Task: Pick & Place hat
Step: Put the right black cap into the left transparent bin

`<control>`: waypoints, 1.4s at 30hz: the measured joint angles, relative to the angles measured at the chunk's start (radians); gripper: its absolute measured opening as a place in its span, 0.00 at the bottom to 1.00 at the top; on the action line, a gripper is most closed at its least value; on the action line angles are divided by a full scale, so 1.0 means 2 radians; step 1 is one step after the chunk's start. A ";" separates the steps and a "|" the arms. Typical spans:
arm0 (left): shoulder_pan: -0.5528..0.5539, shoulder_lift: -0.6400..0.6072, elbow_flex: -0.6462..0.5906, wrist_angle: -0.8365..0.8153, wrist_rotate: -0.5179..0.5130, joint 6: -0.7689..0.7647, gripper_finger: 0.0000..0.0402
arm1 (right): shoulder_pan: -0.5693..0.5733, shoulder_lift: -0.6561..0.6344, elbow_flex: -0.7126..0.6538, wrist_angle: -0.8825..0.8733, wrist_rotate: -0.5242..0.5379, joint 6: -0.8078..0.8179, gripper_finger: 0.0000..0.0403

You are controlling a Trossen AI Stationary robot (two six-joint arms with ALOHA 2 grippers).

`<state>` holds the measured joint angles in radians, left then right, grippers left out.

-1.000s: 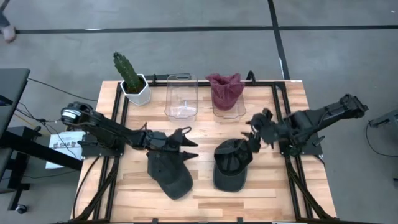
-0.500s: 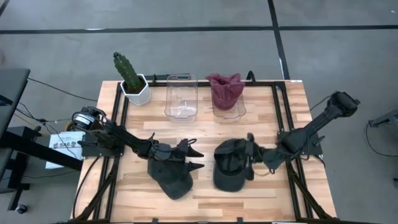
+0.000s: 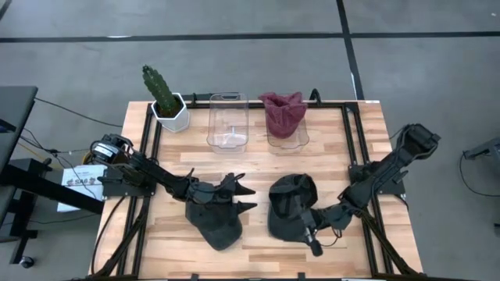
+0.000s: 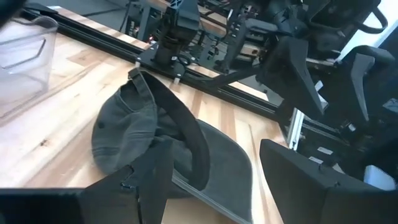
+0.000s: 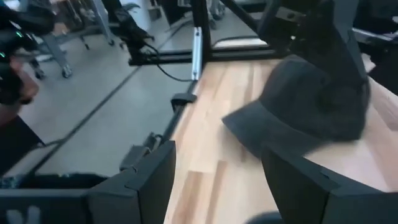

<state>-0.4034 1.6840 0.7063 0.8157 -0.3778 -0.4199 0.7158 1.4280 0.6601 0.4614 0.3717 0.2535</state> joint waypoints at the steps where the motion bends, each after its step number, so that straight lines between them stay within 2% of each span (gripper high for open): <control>1: 0.000 0.000 0.000 0.000 0.000 -0.003 0.59 | 0.000 0.003 0.000 0.007 -0.003 0.000 0.56; 7: -0.009 0.000 0.000 0.000 -0.001 -0.004 0.59 | 0.010 0.031 0.000 0.036 -0.003 0.000 0.56; 15: -0.023 0.000 0.000 -0.002 0.000 0.011 0.59 | 0.011 0.110 0.000 0.140 0.007 0.021 0.56; 19: -0.034 0.000 0.000 -0.004 0.000 0.011 0.59 | 0.007 0.106 0.000 0.101 0.031 0.057 0.56; 26: -0.054 0.022 0.000 -0.003 -0.005 0.023 0.59 | 0.024 0.034 0.000 -0.033 0.050 0.132 0.56; 34: -0.057 0.050 0.000 0.003 -0.009 0.011 0.59 | 0.105 -0.001 0.000 -0.104 0.203 0.217 0.56; 42: -0.057 0.050 -0.001 0.004 -0.009 0.042 0.59 | 0.153 0.022 0.000 -0.114 0.313 0.294 0.56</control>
<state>-0.5175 1.7840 0.7052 0.8247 -0.3965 -0.3352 1.0215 1.4728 0.6605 0.2333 0.9982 0.8409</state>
